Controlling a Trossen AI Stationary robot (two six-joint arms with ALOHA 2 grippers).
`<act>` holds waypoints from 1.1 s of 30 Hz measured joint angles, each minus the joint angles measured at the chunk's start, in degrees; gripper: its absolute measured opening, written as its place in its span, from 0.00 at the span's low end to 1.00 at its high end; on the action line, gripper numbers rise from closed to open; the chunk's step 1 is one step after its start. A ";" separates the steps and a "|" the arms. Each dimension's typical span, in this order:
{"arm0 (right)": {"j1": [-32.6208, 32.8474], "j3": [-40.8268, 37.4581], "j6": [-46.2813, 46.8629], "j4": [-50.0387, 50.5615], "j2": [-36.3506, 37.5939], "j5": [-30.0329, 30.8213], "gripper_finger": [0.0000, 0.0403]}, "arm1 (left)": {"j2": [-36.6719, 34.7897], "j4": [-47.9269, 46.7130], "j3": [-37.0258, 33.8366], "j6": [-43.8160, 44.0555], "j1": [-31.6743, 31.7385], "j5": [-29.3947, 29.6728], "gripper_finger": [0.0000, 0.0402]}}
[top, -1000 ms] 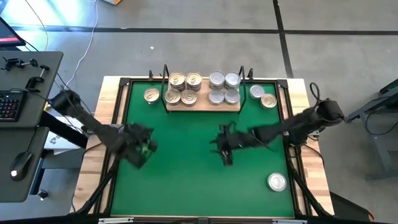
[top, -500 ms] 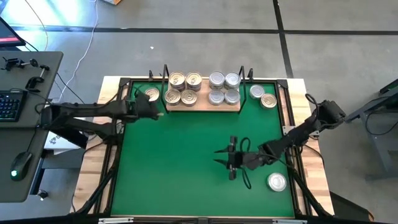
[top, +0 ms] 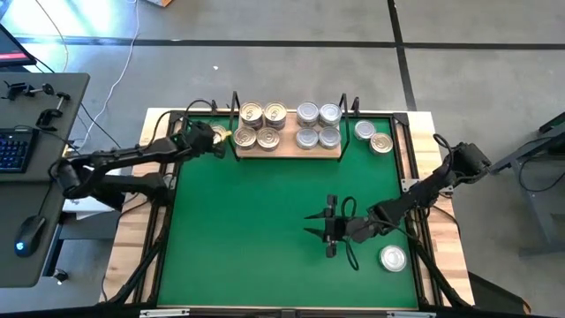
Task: Stack canned seafood by type on shelf
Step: Stack the blue pink tuna can on top of the other blue pink tuna can on the shelf
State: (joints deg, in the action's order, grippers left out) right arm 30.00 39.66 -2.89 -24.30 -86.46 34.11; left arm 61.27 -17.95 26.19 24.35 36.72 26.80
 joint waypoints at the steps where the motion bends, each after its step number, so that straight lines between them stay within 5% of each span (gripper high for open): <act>1: 0.00 0.00 0.01 -0.13 0.00 0.00 0.34 | 0.23 0.79 -0.31 -0.71 1.07 -1.04 0.00; 10: 0.02 0.02 -0.09 -0.43 -0.02 0.03 0.34 | 5.69 11.13 -3.14 -5.24 9.02 -10.06 0.00; 16: 0.02 0.02 0.06 -0.69 -0.02 0.07 0.34 | 8.28 10.72 -2.91 -5.30 8.97 -13.84 0.00; 33: 0.02 0.02 0.54 -0.82 -0.04 0.04 0.34 | -6.68 -17.55 -2.97 7.40 -1.92 -30.68 0.00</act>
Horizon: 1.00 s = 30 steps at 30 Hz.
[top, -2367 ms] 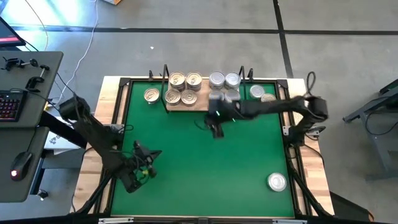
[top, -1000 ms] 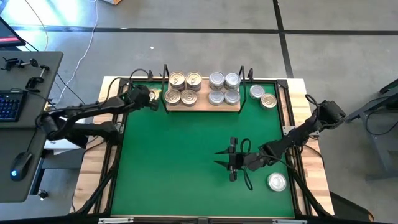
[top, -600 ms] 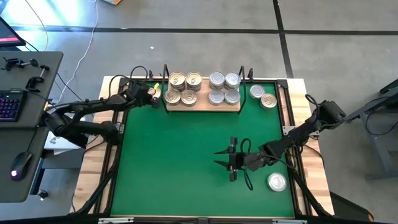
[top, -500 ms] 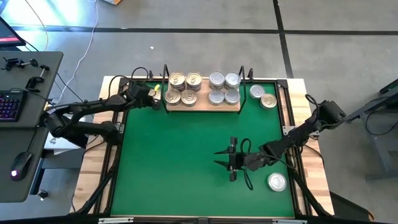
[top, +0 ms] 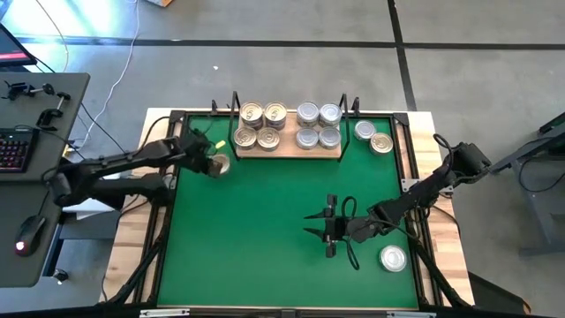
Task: Stack canned seafood by type on shelf
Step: Stack the blue pink tuna can on top of the other blue pink tuna can on the shelf
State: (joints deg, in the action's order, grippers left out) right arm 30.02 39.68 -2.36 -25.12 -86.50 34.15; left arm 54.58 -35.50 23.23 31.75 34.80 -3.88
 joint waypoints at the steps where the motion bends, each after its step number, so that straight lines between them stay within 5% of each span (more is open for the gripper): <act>1: 0.00 0.00 0.10 0.00 0.00 0.00 0.34 | -0.19 -0.81 0.04 1.00 -1.60 -0.39 0.00; 15: -0.02 0.00 0.93 -0.02 -0.02 -2.90 0.34 | 1.64 6.16 -0.40 21.83 -33.70 0.70 0.00; 22: -0.02 0.00 0.90 0.00 -0.02 -5.77 0.34 | 14.25 27.56 -0.39 25.55 -46.61 10.99 0.00; 27: -0.06 0.00 0.90 0.00 -0.02 -5.73 0.34 | 27.84 51.19 0.22 24.17 -51.65 12.17 0.00; 30: -0.58 0.00 0.87 -0.01 -0.02 -6.18 0.34 | 32.54 56.18 4.53 20.89 -53.80 11.46 0.00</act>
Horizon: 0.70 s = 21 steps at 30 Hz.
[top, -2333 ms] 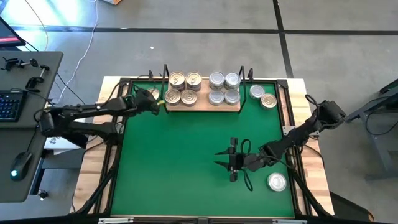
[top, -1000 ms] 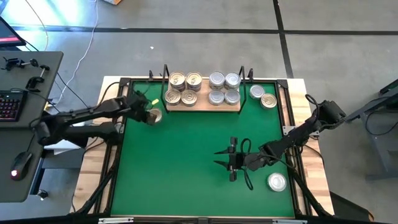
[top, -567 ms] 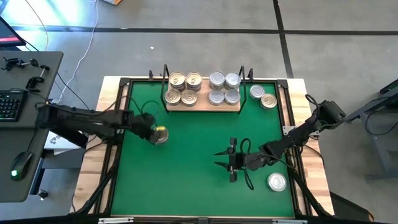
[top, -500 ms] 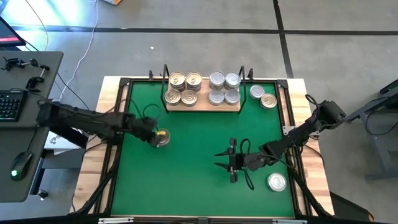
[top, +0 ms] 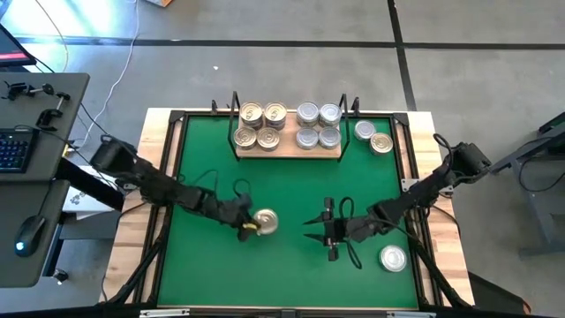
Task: Stack canned seafood by type on shelf
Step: Stack the blue pink tuna can on top of the other blue pink tuna can on the shelf
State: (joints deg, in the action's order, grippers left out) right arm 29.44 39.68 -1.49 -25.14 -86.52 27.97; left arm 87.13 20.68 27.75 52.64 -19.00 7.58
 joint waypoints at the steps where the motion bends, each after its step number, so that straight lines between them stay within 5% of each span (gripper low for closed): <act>1: -0.28 0.00 -0.25 0.01 -0.01 -0.95 0.34 | 0.81 -1.24 2.03 -1.74 -0.55 -0.25 0.00; 10: -3.44 0.00 1.48 -0.01 -5.25 -7.55 0.52 | 1.10 -29.20 19.79 -10.84 -1.62 10.19 0.00; 15: -4.02 0.00 3.03 -0.63 -8.75 -7.56 0.63 | 2.74 -30.40 19.71 -12.84 -0.04 11.17 0.00; 21: -3.95 0.02 2.94 -4.18 -10.14 -7.61 0.64 | 7.11 -28.95 19.80 -15.80 0.26 12.45 0.00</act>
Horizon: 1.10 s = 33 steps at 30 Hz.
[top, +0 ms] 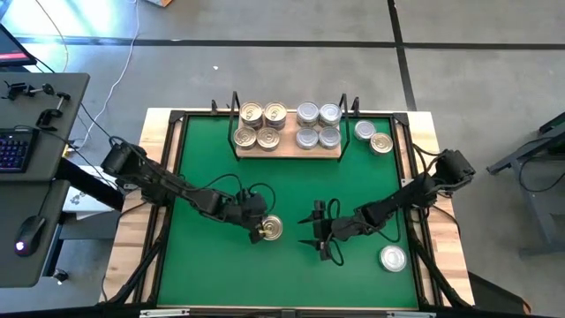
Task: Stack canned seafood by type on shelf
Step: Stack the blue pink tuna can on top of the other blue pink tuna can on the shelf
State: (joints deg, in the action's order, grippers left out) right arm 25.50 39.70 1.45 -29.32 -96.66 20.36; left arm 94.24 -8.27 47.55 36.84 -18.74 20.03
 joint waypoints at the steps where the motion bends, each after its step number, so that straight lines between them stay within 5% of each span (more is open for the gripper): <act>1: 0.00 0.00 -0.15 0.04 0.00 0.00 0.64 | 0.49 0.10 0.06 -0.02 0.00 0.25 0.00; 8: 0.04 0.00 -1.95 -0.68 -0.04 -0.07 0.64 | 1.43 -1.07 0.06 -2.19 0.09 1.64 0.00; 15: 0.45 1.70 -13.73 -4.46 -2.64 2.55 0.64 | 1.64 -1.89 -0.04 -4.58 0.11 2.08 0.00; 21: -2.84 7.00 -15.20 4.24 -3.87 5.65 0.64 | 1.64 -1.78 -0.15 -5.46 0.11 3.18 0.00; 26: -8.37 11.70 -7.72 20.34 -4.24 -0.07 0.64 | 1.64 -1.45 -0.13 -6.02 0.12 5.77 0.00; 33: -12.40 16.58 -7.70 17.63 -9.79 -15.03 0.64 | 1.64 -0.71 -0.12 -7.86 1.29 9.73 0.00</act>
State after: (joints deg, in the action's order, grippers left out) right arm 13.10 56.28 -6.24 -11.68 -106.45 5.33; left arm 95.88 -8.97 47.43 28.98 -17.45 29.77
